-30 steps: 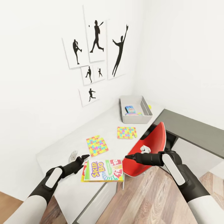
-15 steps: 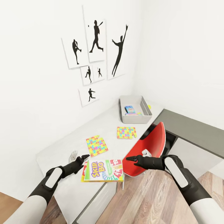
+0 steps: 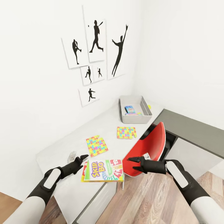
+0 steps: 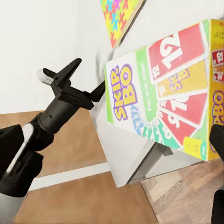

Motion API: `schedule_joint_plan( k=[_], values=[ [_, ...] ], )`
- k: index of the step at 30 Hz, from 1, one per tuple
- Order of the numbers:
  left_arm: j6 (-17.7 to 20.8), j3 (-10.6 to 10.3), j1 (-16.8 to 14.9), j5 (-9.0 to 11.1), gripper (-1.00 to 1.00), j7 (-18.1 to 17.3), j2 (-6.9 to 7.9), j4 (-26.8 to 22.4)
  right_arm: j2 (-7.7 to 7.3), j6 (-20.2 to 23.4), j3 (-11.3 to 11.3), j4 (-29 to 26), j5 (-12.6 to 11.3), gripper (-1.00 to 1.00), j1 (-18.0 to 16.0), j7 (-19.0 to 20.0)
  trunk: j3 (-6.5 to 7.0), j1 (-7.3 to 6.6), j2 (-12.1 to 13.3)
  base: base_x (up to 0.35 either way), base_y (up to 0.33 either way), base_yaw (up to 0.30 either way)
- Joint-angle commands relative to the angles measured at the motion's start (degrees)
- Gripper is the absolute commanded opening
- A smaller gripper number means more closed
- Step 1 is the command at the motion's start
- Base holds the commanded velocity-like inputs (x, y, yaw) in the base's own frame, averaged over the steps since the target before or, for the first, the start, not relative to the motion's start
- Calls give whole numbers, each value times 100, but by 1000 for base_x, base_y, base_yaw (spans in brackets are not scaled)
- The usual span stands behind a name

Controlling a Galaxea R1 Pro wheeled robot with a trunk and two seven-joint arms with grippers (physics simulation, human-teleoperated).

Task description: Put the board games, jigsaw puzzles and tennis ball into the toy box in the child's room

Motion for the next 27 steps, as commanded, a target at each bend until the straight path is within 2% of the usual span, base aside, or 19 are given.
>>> schedule_joint_plan(
  k=[1,4,8,10,11,14,15,21,24,26,27],
  values=[
    [16,29,4,-125,100,-39,11,480,-55,0,7,83,45,100,-28,228,-12,4,-9,0,0,0],
    [19,47,25,-113,100,-341,82,457,-193,0,7,399,34,100,-122,700,-12,4,-9,0,0,0],
    [11,47,90,-120,100,-1047,218,299,-290,0,7,865,46,100,-214,1213,-12,4,-9,0,0,0],
    [-6,35,174,-147,100,-1405,268,47,-324,0,5,1000,51,100,-239,1365,-12,4,-9,0,0,0],
    [-6,35,174,-147,100,-1405,268,47,-324,0,5,1000,51,100,-239,1365,-12,4,-9,0,0,0],
    [-12,32,353,-171,100,-1737,318,-475,-354,0,1,1115,57,100,-260,1497,-12,4,-9,0,0,0],
    [-12,32,353,-171,100,-1737,318,-475,-354,0,1,1115,57,100,-260,1497,-12,4,-9,0,0,0],
    [40,48,546,-148,100,-1991,347,-1167,-417,0,-9,1203,66,100,-317,1593,-12,4,-9,0,0,0],
    [196,52,548,-122,100,-2042,351,-1397,-458,0,-19,1221,71,100,-387,1603,-12,4,-9,0,0,0],
    [346,39,548,-140,100,-2054,351,-1682,-485,0,-22,1229,74,100,-423,1592,-12,4,-9,0,0,0],
    [486,19,554,-150,100,-1989,341,-2079,-503,0,-24,1232,73,100,-460,1593,-12,4,-9,0,0,0]
  ],
)
